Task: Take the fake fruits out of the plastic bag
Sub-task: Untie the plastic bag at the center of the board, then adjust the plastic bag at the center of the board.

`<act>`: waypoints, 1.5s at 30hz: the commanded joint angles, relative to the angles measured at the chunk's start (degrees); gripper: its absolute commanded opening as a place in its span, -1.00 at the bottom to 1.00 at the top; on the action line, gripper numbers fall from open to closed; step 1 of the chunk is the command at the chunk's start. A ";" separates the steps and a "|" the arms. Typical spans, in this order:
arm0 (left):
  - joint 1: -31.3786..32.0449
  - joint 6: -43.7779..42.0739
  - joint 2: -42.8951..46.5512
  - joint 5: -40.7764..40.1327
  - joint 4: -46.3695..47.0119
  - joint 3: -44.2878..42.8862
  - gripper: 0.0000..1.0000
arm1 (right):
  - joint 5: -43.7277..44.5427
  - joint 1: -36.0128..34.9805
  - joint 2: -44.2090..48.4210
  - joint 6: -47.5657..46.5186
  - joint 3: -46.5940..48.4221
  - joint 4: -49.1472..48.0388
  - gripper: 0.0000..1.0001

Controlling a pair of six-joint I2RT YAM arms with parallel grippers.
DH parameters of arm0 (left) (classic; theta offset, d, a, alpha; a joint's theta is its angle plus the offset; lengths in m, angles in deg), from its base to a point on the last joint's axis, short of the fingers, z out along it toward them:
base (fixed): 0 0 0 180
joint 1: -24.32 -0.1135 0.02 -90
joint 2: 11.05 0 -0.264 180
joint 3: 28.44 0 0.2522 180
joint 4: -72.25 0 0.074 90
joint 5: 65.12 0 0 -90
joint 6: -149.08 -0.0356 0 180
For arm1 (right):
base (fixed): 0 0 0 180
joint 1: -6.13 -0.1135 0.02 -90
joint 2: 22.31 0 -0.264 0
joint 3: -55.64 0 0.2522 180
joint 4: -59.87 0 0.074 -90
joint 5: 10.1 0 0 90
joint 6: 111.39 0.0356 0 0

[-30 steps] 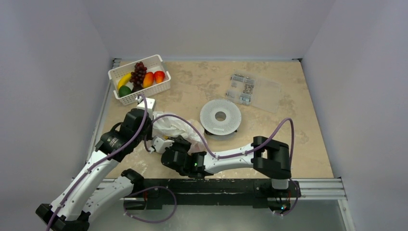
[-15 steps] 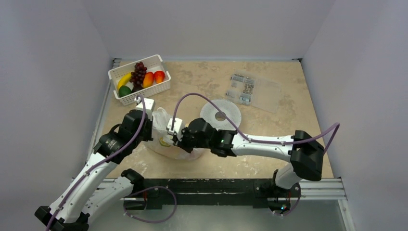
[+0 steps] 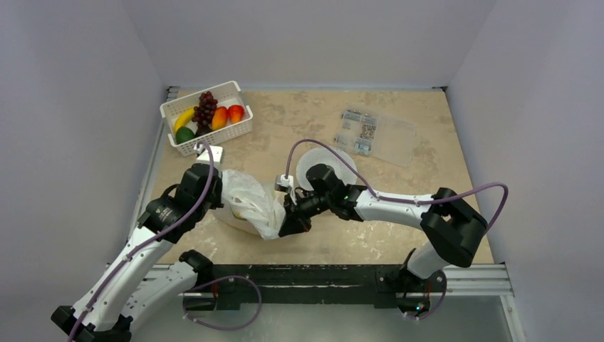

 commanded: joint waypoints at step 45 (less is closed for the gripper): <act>0.00 1.00 0.83 -2.07 0.03 -0.56 -1.00 | 34.13 -13.61 -4.66 -9.76 15.24 6.40 0.16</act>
